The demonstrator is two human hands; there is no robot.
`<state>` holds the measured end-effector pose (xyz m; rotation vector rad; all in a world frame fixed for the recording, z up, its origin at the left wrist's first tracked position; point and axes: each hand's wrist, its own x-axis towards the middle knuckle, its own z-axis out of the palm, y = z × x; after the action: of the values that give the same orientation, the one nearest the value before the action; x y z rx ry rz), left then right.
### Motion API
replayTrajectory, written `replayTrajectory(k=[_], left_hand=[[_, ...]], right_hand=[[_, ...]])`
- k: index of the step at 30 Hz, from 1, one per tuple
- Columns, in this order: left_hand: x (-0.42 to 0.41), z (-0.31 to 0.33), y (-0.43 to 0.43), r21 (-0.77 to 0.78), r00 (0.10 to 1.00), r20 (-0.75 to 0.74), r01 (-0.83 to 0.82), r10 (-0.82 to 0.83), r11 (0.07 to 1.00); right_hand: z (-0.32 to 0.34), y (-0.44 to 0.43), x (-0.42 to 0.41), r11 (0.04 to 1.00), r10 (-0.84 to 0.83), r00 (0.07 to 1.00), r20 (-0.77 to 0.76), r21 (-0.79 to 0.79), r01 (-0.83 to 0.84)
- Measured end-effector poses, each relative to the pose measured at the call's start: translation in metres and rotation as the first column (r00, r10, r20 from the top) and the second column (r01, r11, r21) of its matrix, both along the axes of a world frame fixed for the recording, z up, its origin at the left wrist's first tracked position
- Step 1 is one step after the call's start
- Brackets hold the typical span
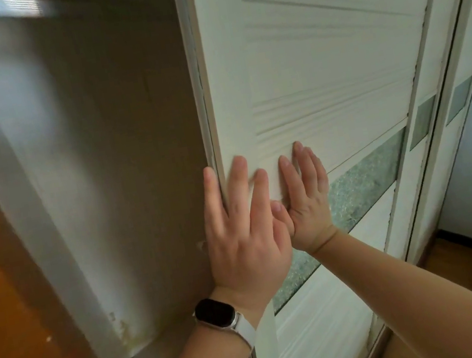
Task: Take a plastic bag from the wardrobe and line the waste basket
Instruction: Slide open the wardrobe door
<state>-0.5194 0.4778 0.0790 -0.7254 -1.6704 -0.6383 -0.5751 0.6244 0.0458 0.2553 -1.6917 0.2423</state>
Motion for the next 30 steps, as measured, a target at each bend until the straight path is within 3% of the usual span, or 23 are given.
replayTrajectory(k=[14,24,30], left_hand=[[-0.052,-0.002,0.119,-0.104,0.996,-0.079,0.022,-0.031,0.994],[-0.07,-0.002,0.173,-0.074,0.991,-0.065,0.109,-0.114,0.991],[-0.083,-0.002,0.187,-0.16,0.994,-0.044,0.095,-0.103,0.983]], right_hand=[[0.001,0.131,-0.038,1.0,-0.005,0.999,0.048,0.003,0.005],[-0.002,0.182,-0.059,1.0,0.012,1.0,0.02,-0.017,-0.012],[0.001,0.205,-0.062,1.0,0.014,0.999,0.042,-0.022,-0.013]])
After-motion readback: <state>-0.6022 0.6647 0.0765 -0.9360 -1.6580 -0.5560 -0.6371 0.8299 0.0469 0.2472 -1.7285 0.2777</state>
